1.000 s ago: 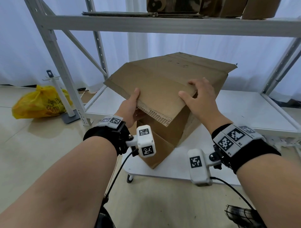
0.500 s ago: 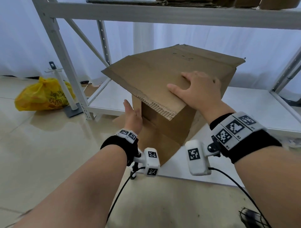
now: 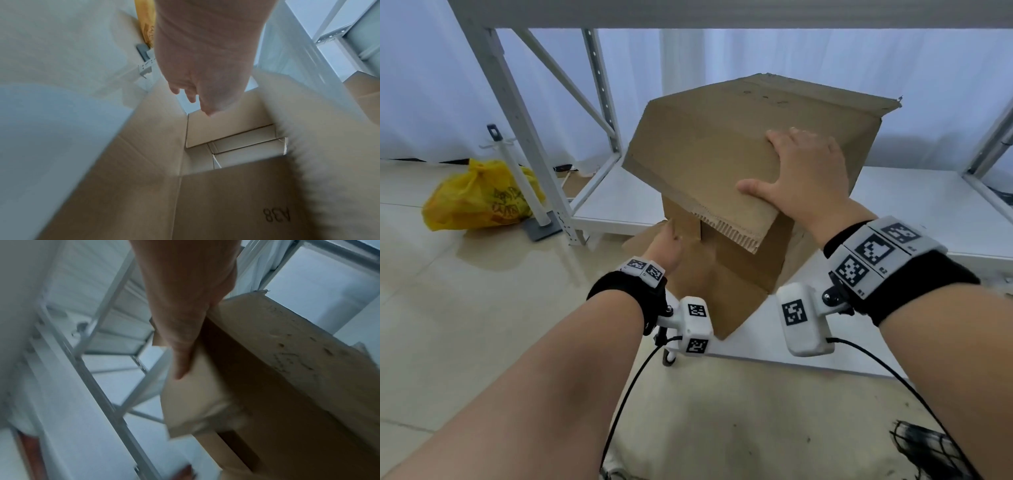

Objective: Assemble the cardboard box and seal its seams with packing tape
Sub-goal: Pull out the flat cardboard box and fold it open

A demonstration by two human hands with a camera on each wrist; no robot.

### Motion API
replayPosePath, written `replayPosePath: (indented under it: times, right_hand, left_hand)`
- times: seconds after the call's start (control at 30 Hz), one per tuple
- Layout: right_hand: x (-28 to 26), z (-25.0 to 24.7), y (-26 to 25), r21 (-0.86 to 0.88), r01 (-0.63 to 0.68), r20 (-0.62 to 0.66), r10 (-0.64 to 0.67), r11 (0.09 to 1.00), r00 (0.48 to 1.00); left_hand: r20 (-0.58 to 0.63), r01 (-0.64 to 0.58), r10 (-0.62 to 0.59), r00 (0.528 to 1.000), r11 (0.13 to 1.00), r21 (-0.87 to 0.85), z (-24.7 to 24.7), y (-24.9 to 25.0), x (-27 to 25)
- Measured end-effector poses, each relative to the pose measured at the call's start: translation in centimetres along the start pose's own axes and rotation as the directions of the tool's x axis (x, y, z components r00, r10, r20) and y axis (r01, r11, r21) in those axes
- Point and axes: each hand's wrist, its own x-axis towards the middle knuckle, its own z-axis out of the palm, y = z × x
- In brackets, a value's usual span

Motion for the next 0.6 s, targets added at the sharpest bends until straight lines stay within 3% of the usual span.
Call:
replayPosePath:
  times: [0.1,0.17,0.27,0.33,0.4,0.5,0.6]
  right_hand:
    - [-0.9,1.2,0.1,-0.170,0.057,-0.058,-0.068,0.984,0.996]
    - [-1.1,1.4,0.1,-0.183,0.064,-0.072,-0.078,0.981,0.994]
    - [-0.8,1.3,0.2,-0.132,0.055,-0.088,-0.067,0.990,0.994]
    - [-0.8,1.3,0.3,-0.067,0.045,-0.098,-0.051,0.997,0.994]
    - [-0.7,0.9,0.8,0.028,0.040,-0.107,-0.037,0.999,0.994]
    - [-0.4,0.4,2.5,0.122,0.052,-0.106,-0.039,0.991,0.994]
    - [-0.9,0.6,3.1,0.144,0.008,-0.063,0.001,0.990,0.998]
  left_hand:
    - [-0.150,0.072,-0.070,0.986,0.997,0.009,-1.2,0.3,-1.1]
    - [-0.271,-0.062,0.056,0.961,0.998,-0.015,-1.7,2.0,-1.9]
    - [-0.315,-0.259,0.254,0.914,0.965,0.025,-1.7,4.9,-2.4]
    - [-0.339,-0.382,0.383,0.859,0.921,0.073,-1.0,6.9,-2.5]
    - [-0.207,-0.442,0.451,0.868,0.892,0.091,0.3,8.6,-2.5]
    - [0.117,-0.392,0.384,0.916,0.919,0.047,1.7,9.4,-1.7]
    - [0.145,-0.350,0.340,0.929,0.936,0.046,0.6,8.7,-1.7]
